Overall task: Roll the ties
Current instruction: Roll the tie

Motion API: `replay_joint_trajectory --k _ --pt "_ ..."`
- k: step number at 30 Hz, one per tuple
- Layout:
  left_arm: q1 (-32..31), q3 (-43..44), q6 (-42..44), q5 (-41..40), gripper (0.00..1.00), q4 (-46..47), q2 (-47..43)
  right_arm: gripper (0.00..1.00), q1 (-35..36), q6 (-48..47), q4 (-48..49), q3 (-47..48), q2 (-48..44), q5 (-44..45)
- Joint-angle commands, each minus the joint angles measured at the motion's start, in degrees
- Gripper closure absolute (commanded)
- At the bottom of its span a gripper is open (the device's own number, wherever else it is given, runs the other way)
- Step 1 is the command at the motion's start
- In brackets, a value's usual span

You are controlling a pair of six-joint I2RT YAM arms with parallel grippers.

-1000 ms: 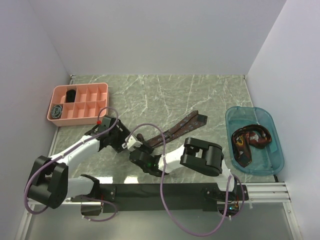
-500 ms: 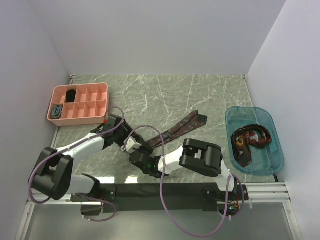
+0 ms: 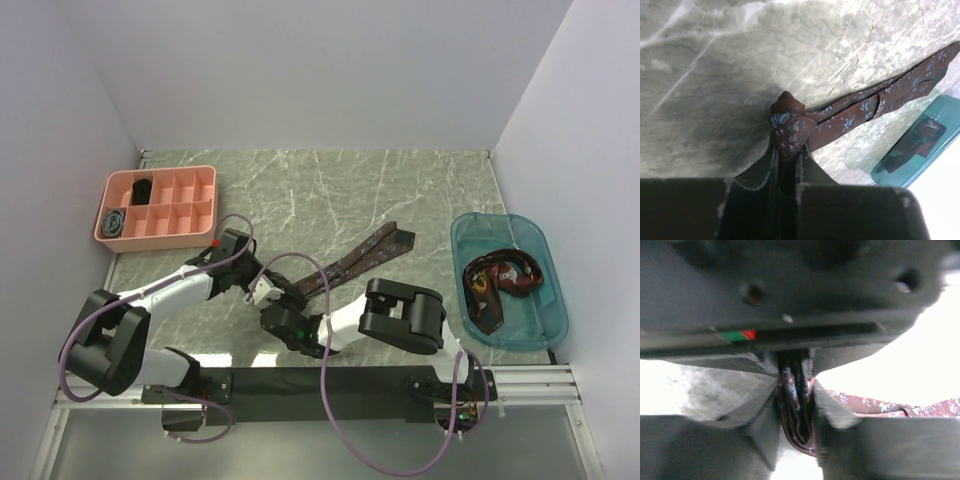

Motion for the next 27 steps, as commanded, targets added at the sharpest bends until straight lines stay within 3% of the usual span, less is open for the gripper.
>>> replay_joint_trajectory --k 1,3,6,10,14,17,18,19,24,27 --pt "-0.35 1.26 0.38 -2.02 0.99 -0.74 0.49 0.58 0.81 1.57 -5.39 -4.2 -0.98 -2.15" --pt "-0.35 0.55 0.55 -2.46 0.99 -0.3 0.48 0.43 0.89 2.36 -4.08 -6.57 -4.75 -2.85" --pt "-0.35 -0.33 1.08 -2.9 0.99 0.49 0.39 0.37 0.81 5.87 -5.65 -8.86 -9.85 -3.91" --pt "-0.35 -2.08 2.22 -3.6 0.99 2.42 0.05 0.33 0.98 11.41 -9.43 -11.93 -16.96 -4.43" --pt "-0.35 -4.81 2.84 -3.78 0.99 5.59 -1.18 0.32 -1.2 22.8 -13.11 -16.41 -27.15 -5.66" --pt "-0.35 -6.48 3.81 -4.22 0.99 7.08 -2.41 0.38 -7.86 33.42 -19.59 -16.69 -31.64 -12.59" --pt "-0.35 -6.74 4.42 -4.39 0.99 7.17 -2.77 0.51 -10.07 35.83 -21.2 -16.6 -32.36 -16.87" --pt "-0.35 -7.27 4.68 -4.48 0.99 7.52 -3.55 0.56 -11.92 38.2 -22.69 -16.33 -32.8 -18.65" --pt "-0.26 -9.03 5.91 -5.45 0.99 9.63 -6.19 0.62 -23.78 50.25 -25.08 -17.21 -33.07 -30.52" --pt "-0.26 -9.73 6.7 -5.1 0.99 10.95 -6.9 0.62 -27.22 55.18 -24.47 -17.65 -31.49 -37.2"
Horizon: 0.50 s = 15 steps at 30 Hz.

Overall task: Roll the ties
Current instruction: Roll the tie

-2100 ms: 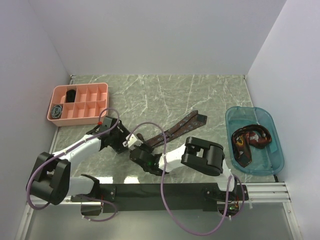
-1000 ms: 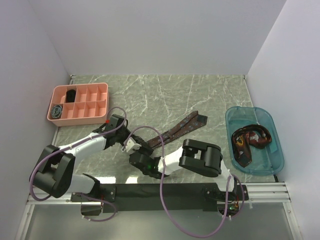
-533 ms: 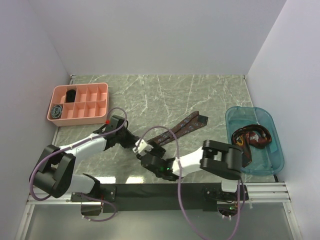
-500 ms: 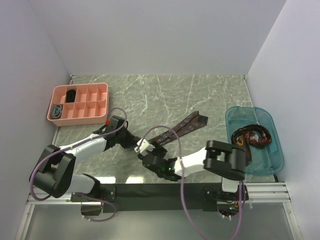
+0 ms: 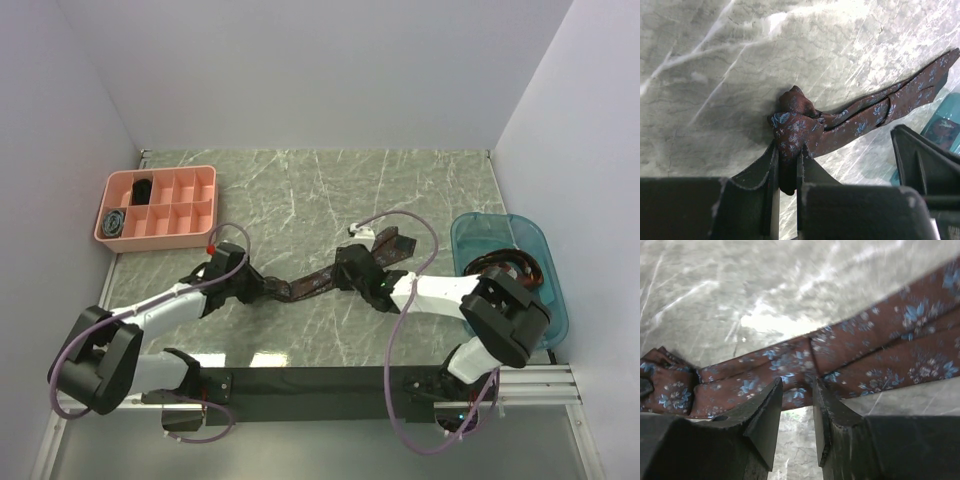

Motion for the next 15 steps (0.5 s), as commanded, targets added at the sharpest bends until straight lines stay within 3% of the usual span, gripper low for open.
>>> replay_joint_trajectory --k 1,8,15 --pt "0.03 -1.23 2.71 -1.51 0.99 2.71 -1.78 0.62 -3.6 11.53 -1.38 -0.75 1.41 -10.63" --pt "1.43 -0.98 5.43 -4.76 0.99 2.81 -3.63 0.63 -11.42 16.64 -0.94 1.52 7.29 -17.76" --pt "4.77 9.73 12.98 -10.56 0.99 -1.32 3.64 0.63 -14.69 17.53 -1.12 6.45 10.91 -19.96"
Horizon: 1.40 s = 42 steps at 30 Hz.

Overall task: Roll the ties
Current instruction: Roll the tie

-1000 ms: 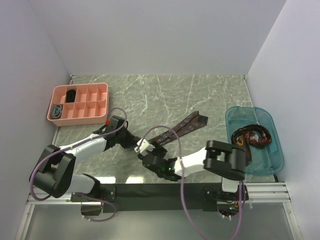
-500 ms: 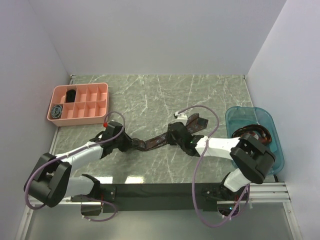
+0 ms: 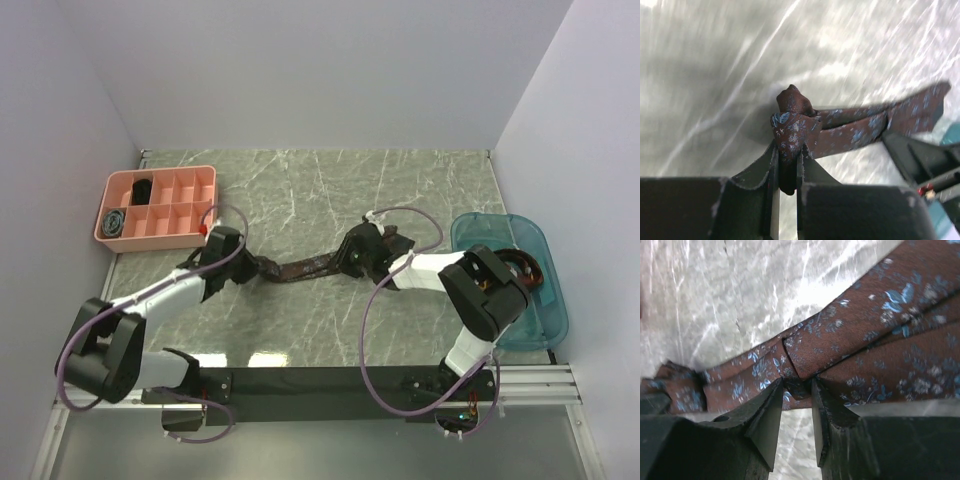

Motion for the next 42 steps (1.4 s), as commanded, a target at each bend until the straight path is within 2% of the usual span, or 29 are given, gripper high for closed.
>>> replay_joint_trajectory --k 1,8,14,19,24,34,42 --pt "0.71 6.8 6.63 -4.95 0.99 -1.78 3.35 0.63 -1.0 -0.46 -2.78 2.32 -0.47 -0.85" --pt "0.71 10.49 11.9 -7.23 0.99 -8.99 2.22 0.68 1.19 -4.33 -0.41 6.19 -4.88 -6.56" --pt "0.62 13.84 15.42 -9.34 0.99 -15.58 3.18 0.79 3.3 -3.02 2.75 11.9 1.17 -11.84" --pt "0.44 14.1 16.04 -10.57 0.99 -17.78 3.71 0.82 5.59 -0.39 5.13 15.24 7.58 -15.01" --pt "-0.7 15.68 16.3 -13.91 0.99 -20.24 4.15 0.85 6.03 2.87 8.82 13.23 11.46 -16.24" --pt "-11.5 23.33 15.69 -25.42 0.99 -28.5 12.93 0.86 5.94 4.72 12.6 9.27 13.14 -17.3" --pt "-16.34 26.41 14.02 -30.43 0.99 -32.46 16.72 0.86 5.76 5.42 17.34 6.46 11.47 -17.91"
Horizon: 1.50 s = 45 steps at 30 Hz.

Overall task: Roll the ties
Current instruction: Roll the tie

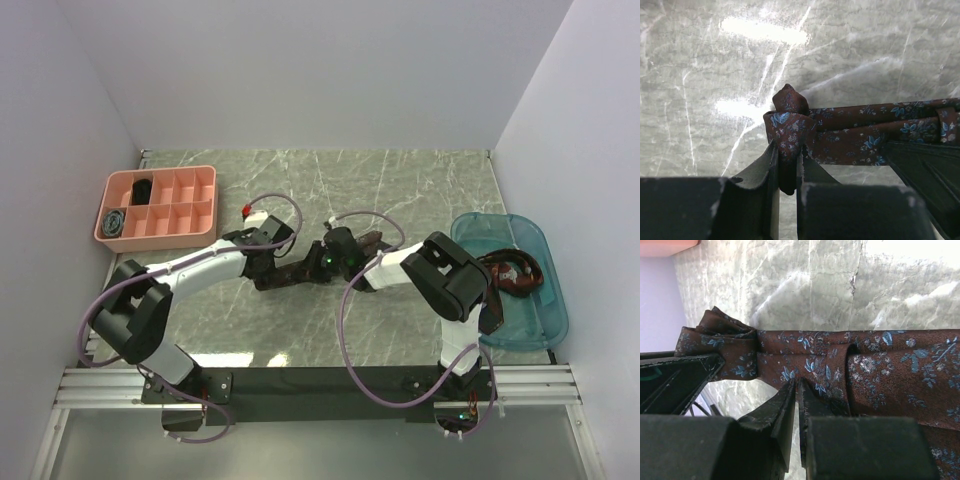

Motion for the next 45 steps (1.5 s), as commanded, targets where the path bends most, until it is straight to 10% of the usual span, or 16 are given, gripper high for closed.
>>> replay_joint_trajectory --k 1,45 --pt "-1.24 2.06 -1.37 -3.81 0.99 -4.07 0.74 0.86 -0.36 0.5 4.56 -1.26 -1.91 -1.5" --pt "-12.31 8.74 -2.07 -5.22 0.99 -8.38 13.13 0.88 -2.73 7.71 5.62 -7.59 0.02 4.04"
